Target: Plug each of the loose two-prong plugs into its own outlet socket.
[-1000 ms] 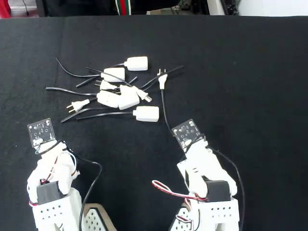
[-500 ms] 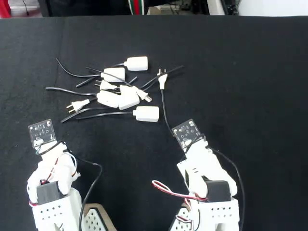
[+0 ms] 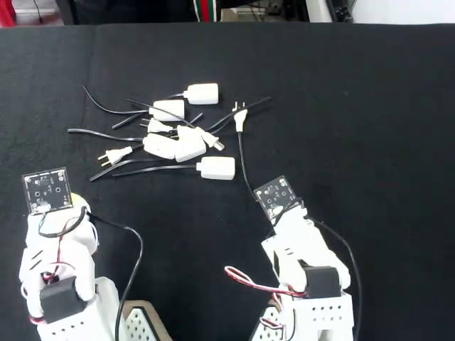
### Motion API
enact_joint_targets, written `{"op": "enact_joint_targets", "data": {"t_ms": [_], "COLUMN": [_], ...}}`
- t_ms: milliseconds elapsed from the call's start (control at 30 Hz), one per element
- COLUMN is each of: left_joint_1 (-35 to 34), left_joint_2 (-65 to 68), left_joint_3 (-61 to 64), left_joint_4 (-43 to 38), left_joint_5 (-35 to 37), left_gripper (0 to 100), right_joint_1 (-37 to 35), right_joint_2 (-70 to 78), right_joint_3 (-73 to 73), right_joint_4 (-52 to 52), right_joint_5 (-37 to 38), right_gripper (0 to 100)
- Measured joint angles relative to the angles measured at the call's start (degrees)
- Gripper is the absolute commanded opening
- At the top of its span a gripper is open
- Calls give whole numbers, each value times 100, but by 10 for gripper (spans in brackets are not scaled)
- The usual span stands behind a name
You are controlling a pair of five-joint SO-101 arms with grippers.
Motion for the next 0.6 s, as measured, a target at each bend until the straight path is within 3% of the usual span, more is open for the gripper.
{"op": "enact_joint_targets", "data": {"t_ms": [300, 600], "left_joint_1": [519, 554], "left_joint_2": [510, 3771], "left_joint_3": [-378, -1943], "left_joint_4": [-79, -220], "left_joint_5": [88, 246], "left_gripper": [75, 70], "right_joint_1": [0, 0], "right_joint_2": [0, 0], "right_joint_3": [0, 0], "right_joint_4": [0, 0], "right_joint_5": [0, 0], "right_gripper": [78, 78]}}
